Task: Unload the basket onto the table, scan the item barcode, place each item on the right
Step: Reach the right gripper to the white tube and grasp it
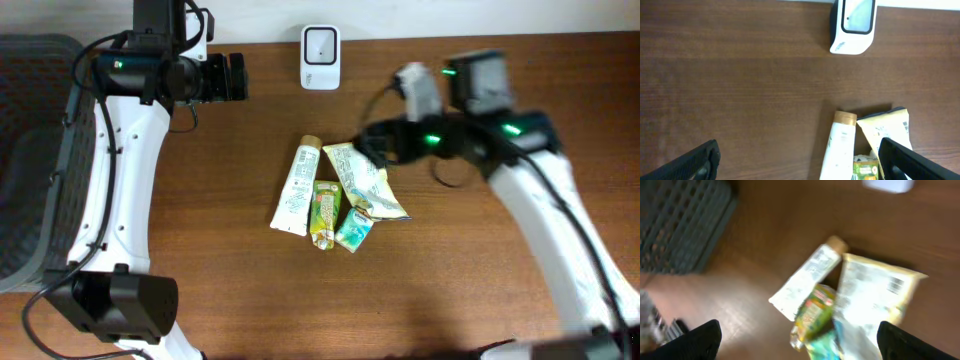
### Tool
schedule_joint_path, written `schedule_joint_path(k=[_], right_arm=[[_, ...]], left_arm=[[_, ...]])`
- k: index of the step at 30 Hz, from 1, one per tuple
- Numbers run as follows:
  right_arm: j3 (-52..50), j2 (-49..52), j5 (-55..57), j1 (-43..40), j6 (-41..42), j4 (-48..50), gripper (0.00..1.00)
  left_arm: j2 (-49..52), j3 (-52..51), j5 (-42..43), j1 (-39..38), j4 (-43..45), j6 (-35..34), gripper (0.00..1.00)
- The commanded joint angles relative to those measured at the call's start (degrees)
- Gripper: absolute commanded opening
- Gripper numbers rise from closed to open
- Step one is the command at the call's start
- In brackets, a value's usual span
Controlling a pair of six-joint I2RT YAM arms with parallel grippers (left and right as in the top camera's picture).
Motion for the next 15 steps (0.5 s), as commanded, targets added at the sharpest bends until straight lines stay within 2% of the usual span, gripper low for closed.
schedule_joint_path(k=[1, 6, 7, 9, 10, 13, 14, 15], right_arm=[[2.9, 8.7, -0.4, 6.3, -0.5, 2.8, 0.98], [2.9, 18.2, -1.2, 10.5, 8.7, 8.2, 0.99], [2.9, 19.3, -1.2, 11.1, 8.7, 9.2, 0.92], [2.9, 22.6, 2.3, 13.1, 14.4, 10.1, 0.71], [2.9, 23.6, 4.6, 13.9, 17.6, 9.9, 0.66], [2.8, 28.7, 9.3, 16.9, 26.2, 9.7, 0.26], [2.7, 30.2, 9.4, 17.5, 27.2, 9.7, 0.19], [2.7, 30.9, 9.9, 17.7, 27.3, 9.4, 0.17]], left_arm=[[0.2, 0.1, 0.6, 0.2, 0.2, -0.1, 0.99], [0.2, 0.1, 0.6, 0.2, 0.2, -0.1, 0.99], [0.2, 0.1, 0.6, 0.2, 0.2, -0.1, 0.99], [0.2, 0.1, 0.6, 0.2, 0.2, -0.1, 0.99], [0.2, 0.1, 0.6, 0.2, 0.2, -0.1, 0.99], [0.2, 0.1, 0.6, 0.2, 0.2, -0.1, 0.99], [0.2, 0.1, 0.6, 0.2, 0.2, -0.1, 0.99], [0.2, 0.1, 0.6, 0.2, 0.2, -0.1, 0.99]])
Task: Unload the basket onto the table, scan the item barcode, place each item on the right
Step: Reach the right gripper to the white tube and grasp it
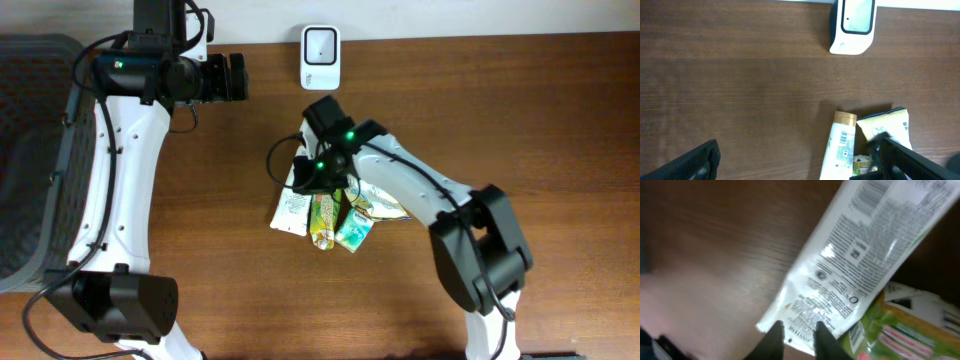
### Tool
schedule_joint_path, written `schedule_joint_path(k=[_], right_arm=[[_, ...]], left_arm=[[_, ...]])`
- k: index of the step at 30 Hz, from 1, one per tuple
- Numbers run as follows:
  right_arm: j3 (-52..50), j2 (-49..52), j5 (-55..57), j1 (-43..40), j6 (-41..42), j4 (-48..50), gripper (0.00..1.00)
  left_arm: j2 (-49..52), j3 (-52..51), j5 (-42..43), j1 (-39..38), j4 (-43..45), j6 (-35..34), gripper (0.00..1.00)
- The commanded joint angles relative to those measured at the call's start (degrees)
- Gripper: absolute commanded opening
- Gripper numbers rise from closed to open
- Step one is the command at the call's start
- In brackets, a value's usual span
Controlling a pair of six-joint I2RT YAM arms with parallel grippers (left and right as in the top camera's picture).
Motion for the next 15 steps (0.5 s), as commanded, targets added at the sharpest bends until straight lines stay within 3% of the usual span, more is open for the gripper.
schedule_joint_path(k=[1, 6, 9, 11, 14, 15], right_arm=[[0.9, 2.3, 5.0, 1.0, 5.9, -1.6, 0.17], [1.0, 2.3, 15.1, 0.0, 6.5, -11.3, 0.17], [1.0, 2.3, 15.6, -1.7, 4.4, -13.1, 0.21], [1.0, 2.3, 15.2, -2.9, 3.5, -12.5, 0.27], [1.0, 2.3, 5.4, -3.5, 0.4, -5.5, 0.55], [1.0, 2.3, 2.0, -3.5, 0.4, -2.8, 0.59]], left_arm=[[0.2, 0.1, 0.6, 0.2, 0.1, -0.1, 0.99], [0.2, 0.1, 0.6, 0.2, 0.1, -0.1, 0.99], [0.2, 0.1, 0.6, 0.2, 0.1, -0.1, 0.99], [0.2, 0.1, 0.6, 0.2, 0.1, -0.1, 0.99], [0.2, 0.1, 0.6, 0.2, 0.1, -0.1, 0.99], [0.2, 0.1, 0.6, 0.2, 0.1, -0.1, 0.99]])
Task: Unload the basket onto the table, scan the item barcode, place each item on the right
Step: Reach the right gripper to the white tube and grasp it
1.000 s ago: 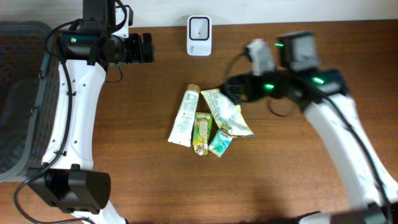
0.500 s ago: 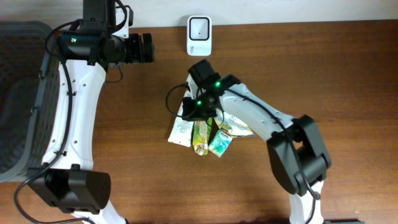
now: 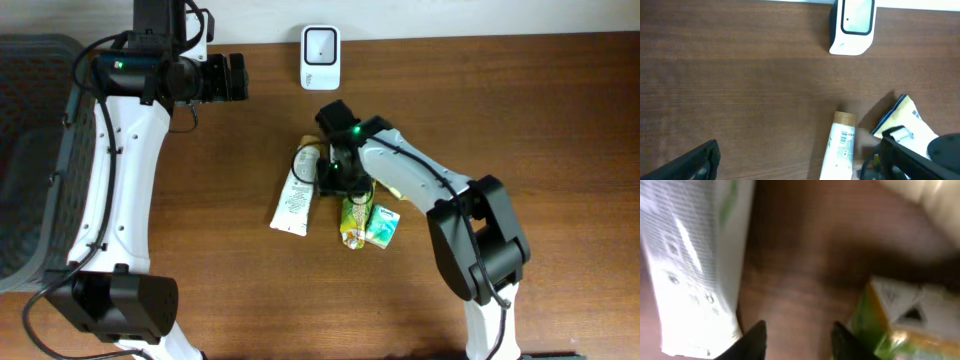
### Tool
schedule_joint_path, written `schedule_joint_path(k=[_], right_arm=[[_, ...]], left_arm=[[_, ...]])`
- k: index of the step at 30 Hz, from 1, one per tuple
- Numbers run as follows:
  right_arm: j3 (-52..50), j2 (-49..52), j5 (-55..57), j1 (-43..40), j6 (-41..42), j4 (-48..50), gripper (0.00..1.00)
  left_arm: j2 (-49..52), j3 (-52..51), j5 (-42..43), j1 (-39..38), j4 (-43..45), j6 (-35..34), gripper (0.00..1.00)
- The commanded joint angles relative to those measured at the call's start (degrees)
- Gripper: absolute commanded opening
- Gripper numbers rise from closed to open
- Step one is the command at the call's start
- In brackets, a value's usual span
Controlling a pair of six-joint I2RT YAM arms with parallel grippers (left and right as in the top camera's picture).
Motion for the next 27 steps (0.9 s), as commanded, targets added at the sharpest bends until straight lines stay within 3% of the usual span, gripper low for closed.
schedule_joint_path(k=[1, 7, 12, 15, 17, 18, 19, 22, 27], right_arm=[[0.4, 0.2, -10.5, -0.1, -2.3, 5.7, 0.61], [-7.1, 0.2, -11.9, 0.0, -0.3, 12.2, 0.63], [-15.6, 0.2, -14.9, 0.2, 7.3, 26.1, 0.64], [-18.1, 0.2, -16.5, 0.4, 12.2, 30.2, 0.51], [-19.7, 0.2, -16.5, 0.7, 15.0, 33.5, 0.31], [-19.9, 0.2, -16.5, 0.8, 15.4, 34.1, 0.15], [-19.9, 0.2, -16.5, 0.8, 15.4, 34.6, 0.05], [-19.8, -0.3, -17.7, 0.0, 14.8, 34.8, 0.04], [-19.8, -14.0, -31.8, -5.3, -2.6, 32.1, 0.04]], left_arm=[[0.2, 0.1, 0.6, 0.2, 0.0, -0.1, 0.99], [0.2, 0.1, 0.6, 0.2, 0.0, -0.1, 0.99], [0.2, 0.1, 0.6, 0.2, 0.0, -0.1, 0.99], [0.2, 0.1, 0.6, 0.2, 0.0, -0.1, 0.99], [0.2, 0.1, 0.6, 0.2, 0.0, -0.1, 0.99], [0.2, 0.1, 0.6, 0.2, 0.0, -0.1, 0.99], [0.2, 0.1, 0.6, 0.2, 0.0, -0.1, 0.99], [0.2, 0.1, 0.6, 0.2, 0.0, -0.1, 0.99], [0.2, 0.1, 0.6, 0.1, 0.0, -0.1, 0.99]])
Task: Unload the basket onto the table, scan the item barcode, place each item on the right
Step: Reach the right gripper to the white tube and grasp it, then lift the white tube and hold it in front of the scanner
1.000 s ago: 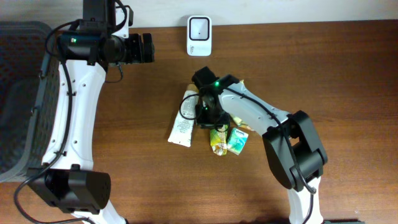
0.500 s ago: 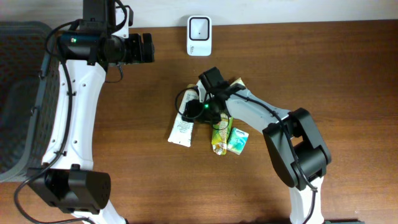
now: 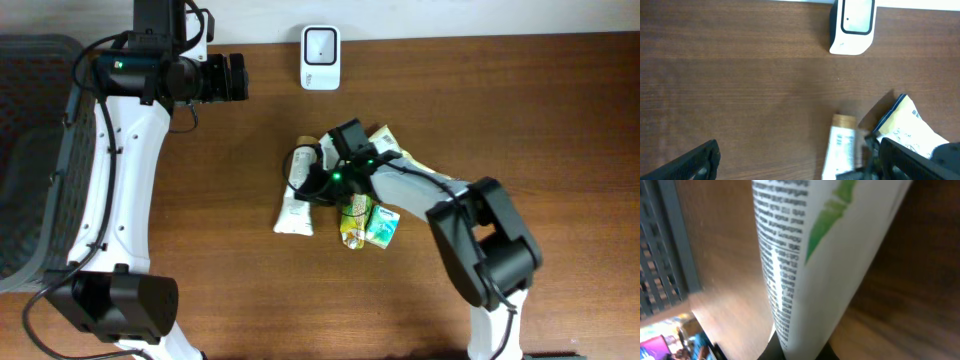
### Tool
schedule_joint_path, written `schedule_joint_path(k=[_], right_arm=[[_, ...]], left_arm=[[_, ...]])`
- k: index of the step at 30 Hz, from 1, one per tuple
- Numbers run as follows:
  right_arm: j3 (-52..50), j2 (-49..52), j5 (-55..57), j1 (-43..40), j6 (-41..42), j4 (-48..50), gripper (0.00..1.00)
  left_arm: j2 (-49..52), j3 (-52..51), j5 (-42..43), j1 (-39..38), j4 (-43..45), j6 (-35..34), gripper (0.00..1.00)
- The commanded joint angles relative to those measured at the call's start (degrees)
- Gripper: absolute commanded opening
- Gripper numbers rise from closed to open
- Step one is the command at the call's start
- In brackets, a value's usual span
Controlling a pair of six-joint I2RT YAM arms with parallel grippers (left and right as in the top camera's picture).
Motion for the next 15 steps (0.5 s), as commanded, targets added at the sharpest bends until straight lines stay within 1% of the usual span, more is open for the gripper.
schedule_joint_path(k=[1, 2, 5, 8, 11, 14, 15], right_arm=[[-0.3, -13.1, -11.4, -4.9, -13.3, -1.1, 0.04], [-0.3, -18.1, -16.2, -7.1, -16.2, -1.1, 0.04], [-0.3, -25.9, -18.2, -9.6, -20.2, -1.1, 0.04], [-0.3, -31.2, -22.0, -10.3, -19.7, -0.7, 0.04], [-0.3, -35.5, -31.1, -10.6, -19.8, 3.2, 0.04], [-0.3, -39.3, -31.9, -10.8, -19.7, 3.2, 0.04], [-0.3, -40.0, -30.3, -10.8, -19.7, 3.2, 0.04]], left_arm=[[0.2, 0.1, 0.6, 0.1, 0.1, -0.1, 0.99], [0.2, 0.1, 0.6, 0.1, 0.1, -0.1, 0.99], [0.2, 0.1, 0.6, 0.1, 0.1, -0.1, 0.99], [0.2, 0.1, 0.6, 0.1, 0.1, -0.1, 0.99], [0.2, 0.1, 0.6, 0.1, 0.1, -0.1, 0.99], [0.2, 0.1, 0.6, 0.2, 0.1, -0.1, 0.99], [0.2, 0.1, 0.6, 0.2, 0.1, -0.1, 0.99]])
